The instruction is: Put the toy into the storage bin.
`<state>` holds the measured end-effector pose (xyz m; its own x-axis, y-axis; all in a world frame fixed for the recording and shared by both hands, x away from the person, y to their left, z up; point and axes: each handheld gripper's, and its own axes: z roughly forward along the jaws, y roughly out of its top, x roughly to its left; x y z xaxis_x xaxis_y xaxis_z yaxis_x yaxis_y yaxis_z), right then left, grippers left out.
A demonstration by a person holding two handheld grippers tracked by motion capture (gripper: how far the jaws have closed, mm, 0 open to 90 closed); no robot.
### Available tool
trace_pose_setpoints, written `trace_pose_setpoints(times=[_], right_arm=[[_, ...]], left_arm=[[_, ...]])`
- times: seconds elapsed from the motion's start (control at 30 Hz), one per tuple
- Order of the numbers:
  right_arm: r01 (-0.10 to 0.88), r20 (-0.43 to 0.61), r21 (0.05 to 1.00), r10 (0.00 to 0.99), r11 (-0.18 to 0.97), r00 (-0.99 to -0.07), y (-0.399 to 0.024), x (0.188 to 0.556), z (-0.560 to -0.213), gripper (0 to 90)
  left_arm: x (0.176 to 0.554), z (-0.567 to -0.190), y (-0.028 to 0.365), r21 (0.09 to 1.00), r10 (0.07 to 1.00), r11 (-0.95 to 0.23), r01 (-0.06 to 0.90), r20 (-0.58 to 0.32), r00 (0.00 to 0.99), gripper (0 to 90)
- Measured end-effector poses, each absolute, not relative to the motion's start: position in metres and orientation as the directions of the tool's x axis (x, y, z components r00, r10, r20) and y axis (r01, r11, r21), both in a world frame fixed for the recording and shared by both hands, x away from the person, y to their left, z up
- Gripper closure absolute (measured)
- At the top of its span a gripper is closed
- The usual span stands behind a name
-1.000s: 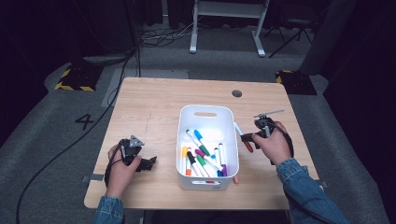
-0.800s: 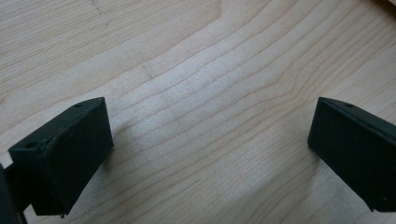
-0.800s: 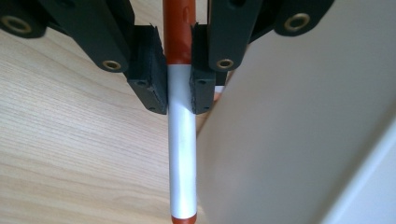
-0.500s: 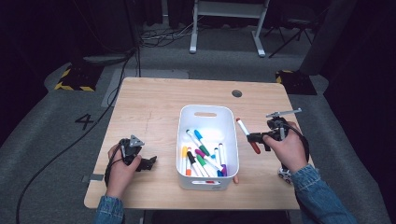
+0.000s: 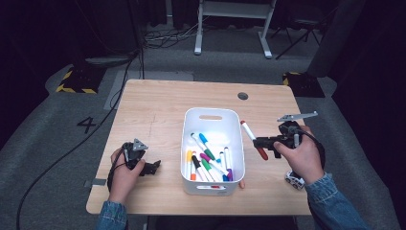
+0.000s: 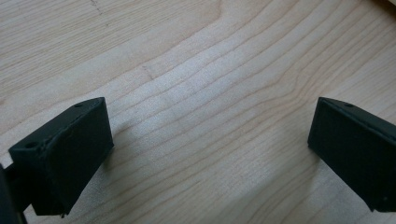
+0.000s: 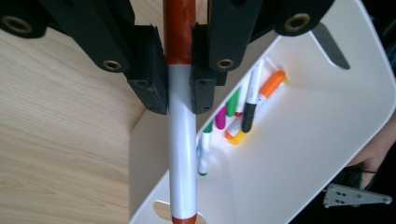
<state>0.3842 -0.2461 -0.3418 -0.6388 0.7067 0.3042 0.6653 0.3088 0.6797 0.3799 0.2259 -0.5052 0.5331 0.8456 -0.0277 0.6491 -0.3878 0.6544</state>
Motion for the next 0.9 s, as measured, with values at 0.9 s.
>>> trace_pose_setpoints(times=[0.9], right_arm=[[0.586,0.319,0.710,0.563,0.391,-0.762,-0.185,0.356,-0.326,77.1]], left_arm=[[0.380,-0.505,0.226,0.654,0.846,-0.388,0.649,-0.028,0.533,0.0]])
